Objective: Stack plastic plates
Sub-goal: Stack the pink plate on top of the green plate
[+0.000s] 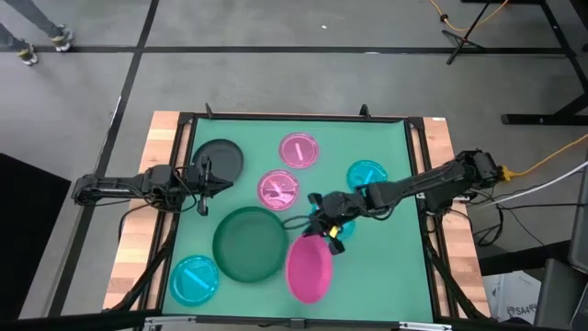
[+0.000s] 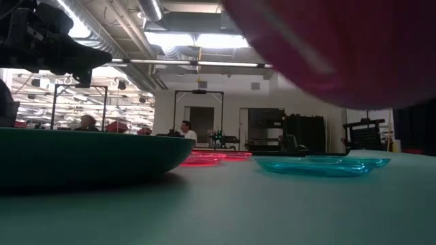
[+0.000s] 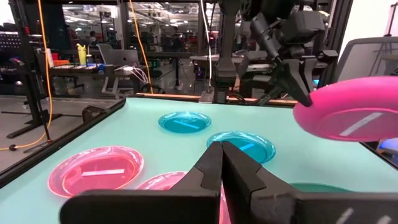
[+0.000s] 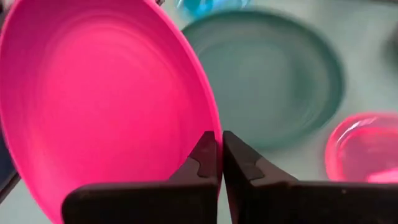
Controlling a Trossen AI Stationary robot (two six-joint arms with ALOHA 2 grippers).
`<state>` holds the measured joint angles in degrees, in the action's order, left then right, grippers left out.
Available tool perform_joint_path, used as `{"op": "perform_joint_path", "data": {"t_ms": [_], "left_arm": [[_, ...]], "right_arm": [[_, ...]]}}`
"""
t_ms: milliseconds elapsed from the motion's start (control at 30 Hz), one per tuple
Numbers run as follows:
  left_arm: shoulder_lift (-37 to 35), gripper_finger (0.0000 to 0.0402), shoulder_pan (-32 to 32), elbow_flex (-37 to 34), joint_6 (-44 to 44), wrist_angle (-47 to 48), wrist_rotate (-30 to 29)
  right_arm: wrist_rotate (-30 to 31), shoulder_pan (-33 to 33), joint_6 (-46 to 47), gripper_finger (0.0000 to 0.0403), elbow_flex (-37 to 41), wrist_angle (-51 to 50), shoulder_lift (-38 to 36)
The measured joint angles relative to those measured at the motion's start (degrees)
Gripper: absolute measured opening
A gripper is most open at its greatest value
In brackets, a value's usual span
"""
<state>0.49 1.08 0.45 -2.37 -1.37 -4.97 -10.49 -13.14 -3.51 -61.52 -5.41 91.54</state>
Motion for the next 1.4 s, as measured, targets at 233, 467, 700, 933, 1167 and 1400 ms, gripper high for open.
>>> {"op": "perform_joint_path", "data": {"t_ms": [233, 467, 700, 933, 1167, 1400], "left_arm": [[0.0, 0.0000, 0.0, 0.0, 0.0, 0.0, 0.0], [0.0, 0.0000, 0.0, 0.0, 0.0, 0.0, 0.0], [0.0, 0.0000, 0.0, 0.0, 0.0, 0.0, 0.0], [0.0, 0.0000, 0.0, 0.0, 0.0, 0.0, 0.0], [0.0, 0.0000, 0.0, 0.0, 0.0, 0.0, 0.0], [0.0, 0.0000, 0.0, 0.0, 0.0, 0.0, 0.0]], "right_arm": [[0.0, 5.3, 0.0, 0.0000, 0.0, 14.8, 4.5], [0.0, 9.6, 0.2, 0.0000, -0.1, 28.3, 8.9], [1.9, 11.0, 0.2, 0.0000, -0.8, 32.8, 13.9], [2.4, 11.0, -0.8, 0.0000, -6.2, 32.4, 20.2], [2.4, 11.4, -3.0, 0.0000, -10.2, 31.5, 24.2], [3.8, 11.7, -2.8, 0.0000, -11.4, 27.3, 25.8]]}}
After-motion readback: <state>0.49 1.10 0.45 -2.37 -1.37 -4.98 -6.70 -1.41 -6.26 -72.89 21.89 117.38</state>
